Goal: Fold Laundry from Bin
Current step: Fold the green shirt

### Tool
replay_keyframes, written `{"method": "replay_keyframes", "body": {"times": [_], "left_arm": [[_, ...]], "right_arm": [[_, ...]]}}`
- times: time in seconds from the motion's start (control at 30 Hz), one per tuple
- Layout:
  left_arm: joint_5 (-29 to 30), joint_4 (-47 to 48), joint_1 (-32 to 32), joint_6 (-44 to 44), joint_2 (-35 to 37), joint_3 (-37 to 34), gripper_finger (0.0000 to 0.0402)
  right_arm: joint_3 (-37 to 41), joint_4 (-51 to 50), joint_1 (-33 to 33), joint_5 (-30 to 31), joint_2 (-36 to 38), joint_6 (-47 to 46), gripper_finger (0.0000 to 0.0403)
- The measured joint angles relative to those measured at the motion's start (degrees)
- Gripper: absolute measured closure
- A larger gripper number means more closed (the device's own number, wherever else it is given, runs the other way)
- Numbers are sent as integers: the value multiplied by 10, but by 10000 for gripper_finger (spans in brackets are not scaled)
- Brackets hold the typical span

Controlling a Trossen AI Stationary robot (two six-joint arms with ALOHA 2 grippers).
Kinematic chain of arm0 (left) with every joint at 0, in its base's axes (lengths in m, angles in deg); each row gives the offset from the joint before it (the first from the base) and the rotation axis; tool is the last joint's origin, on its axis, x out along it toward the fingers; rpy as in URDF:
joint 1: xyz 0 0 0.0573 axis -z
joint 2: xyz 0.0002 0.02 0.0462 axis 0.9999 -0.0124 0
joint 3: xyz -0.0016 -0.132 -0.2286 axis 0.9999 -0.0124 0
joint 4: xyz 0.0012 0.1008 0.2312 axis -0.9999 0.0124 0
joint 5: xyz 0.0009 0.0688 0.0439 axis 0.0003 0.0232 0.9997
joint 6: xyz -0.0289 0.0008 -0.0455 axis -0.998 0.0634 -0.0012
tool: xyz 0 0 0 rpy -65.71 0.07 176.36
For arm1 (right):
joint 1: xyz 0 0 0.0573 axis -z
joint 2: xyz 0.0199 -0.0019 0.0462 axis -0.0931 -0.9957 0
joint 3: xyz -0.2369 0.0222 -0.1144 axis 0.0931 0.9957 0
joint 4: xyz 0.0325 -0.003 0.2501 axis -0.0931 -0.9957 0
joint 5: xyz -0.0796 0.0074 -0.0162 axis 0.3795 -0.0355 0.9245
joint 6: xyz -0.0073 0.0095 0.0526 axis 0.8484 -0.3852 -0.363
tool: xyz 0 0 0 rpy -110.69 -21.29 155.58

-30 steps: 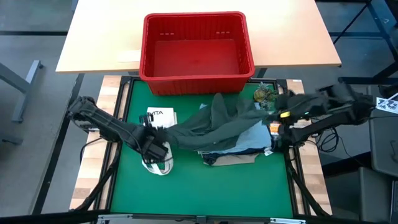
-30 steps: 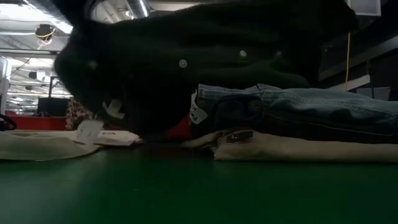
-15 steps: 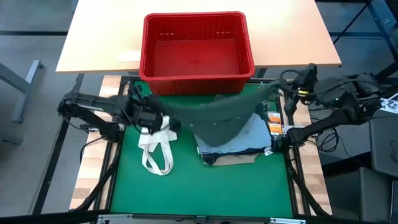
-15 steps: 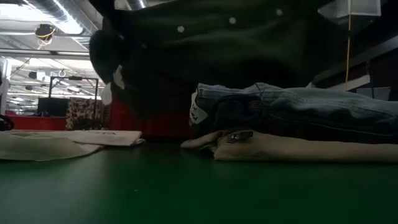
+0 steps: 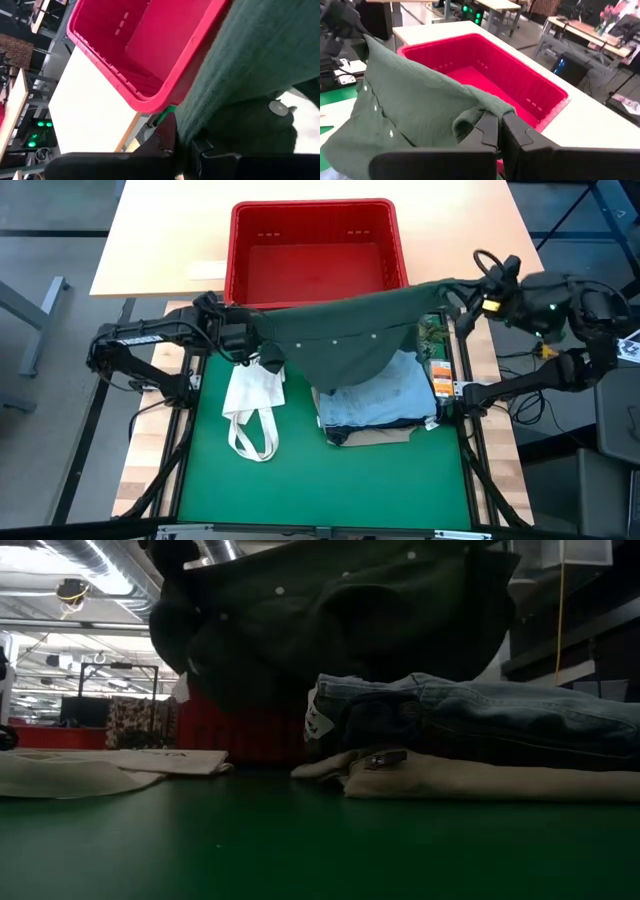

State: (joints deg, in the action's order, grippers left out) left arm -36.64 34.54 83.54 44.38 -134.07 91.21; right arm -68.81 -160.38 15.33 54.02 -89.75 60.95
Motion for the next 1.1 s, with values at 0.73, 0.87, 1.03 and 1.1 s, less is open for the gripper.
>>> {"method": "replay_keyframes", "body": {"times": [0.73, 0.87, 1.03, 1.1], "left_arm": [[21, -35, -18, 128, 3, 199, 402], [21, -32, -18, 128, 3, 221, 402], [-62, 10, -2, 111, 2, 221, 402], [-106, 15, 7, 94, 1, 214, 402]], "right_arm": [[0, 140, 375, -377, -100, 105, 402], [0, 124, 415, -410, -102, 115, 402], [-9, 63, 427, -479, -86, 145, 402], [-9, 21, 427, -479, -79, 151, 402]]}}
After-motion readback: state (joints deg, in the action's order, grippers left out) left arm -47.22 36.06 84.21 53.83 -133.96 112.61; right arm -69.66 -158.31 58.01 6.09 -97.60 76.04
